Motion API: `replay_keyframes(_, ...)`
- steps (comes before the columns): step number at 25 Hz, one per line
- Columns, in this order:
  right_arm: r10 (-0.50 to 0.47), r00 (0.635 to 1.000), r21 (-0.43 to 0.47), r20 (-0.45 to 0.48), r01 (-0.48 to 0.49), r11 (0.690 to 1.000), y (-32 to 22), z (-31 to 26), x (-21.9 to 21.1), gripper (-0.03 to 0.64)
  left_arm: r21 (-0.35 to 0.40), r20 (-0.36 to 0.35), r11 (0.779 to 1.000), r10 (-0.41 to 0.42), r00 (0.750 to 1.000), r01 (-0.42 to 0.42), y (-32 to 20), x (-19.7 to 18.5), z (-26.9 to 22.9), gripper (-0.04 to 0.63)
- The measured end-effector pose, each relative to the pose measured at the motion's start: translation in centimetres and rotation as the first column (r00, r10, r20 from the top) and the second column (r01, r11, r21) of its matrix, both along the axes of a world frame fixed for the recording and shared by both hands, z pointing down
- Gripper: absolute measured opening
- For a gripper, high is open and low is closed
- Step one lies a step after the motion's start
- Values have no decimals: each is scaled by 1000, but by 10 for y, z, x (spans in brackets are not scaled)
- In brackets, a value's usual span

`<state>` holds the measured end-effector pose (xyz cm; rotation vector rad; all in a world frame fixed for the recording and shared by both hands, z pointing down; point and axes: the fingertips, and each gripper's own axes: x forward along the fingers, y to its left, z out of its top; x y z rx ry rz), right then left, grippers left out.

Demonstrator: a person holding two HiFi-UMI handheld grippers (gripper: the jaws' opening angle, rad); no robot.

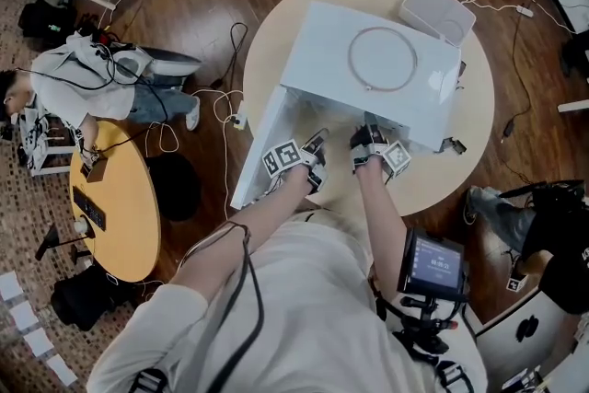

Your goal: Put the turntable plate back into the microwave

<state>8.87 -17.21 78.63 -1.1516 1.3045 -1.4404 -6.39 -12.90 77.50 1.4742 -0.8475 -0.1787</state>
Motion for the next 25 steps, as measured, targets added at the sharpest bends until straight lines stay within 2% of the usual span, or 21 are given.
replay_keyframes(8, 31, 1000, -6, -7, -31, 1000, -11, 13, 7, 49, 0, -27, 1000, 6, 1000, -6, 0, 8, -3, 64)
replay_keyframes(12, 61, 998, -23, 26, -60, 998, -12, 9, -11, 49, -12, -17, 1000, 23, 1000, -23, 4, -4, -1, 64)
replay_keyframes(15, 80, 996, -31, 35, -79, 996, -27, 6, 4, 49, -5, -40, 1000, 26, 999, -26, -6, 9, -1, 64)
replay_keyframes(19, 93, 994, -50, 53, -90, 995, -34, 39, 16, 50, 19, -26, 999, 40, 999, -39, -16, 7, 3, 64)
replay_keyframes(21, 86, 996, -38, 35, -85, 996, -31, 40, 9, 49, 16, -35, 999, 51, 998, -51, -17, 11, 6, 64)
replay_keyframes(25, 71, 997, -12, -13, -71, 997, -27, 16, -6, 50, -15, -44, 1000, 14, 999, -14, -9, 5, 2, 64)
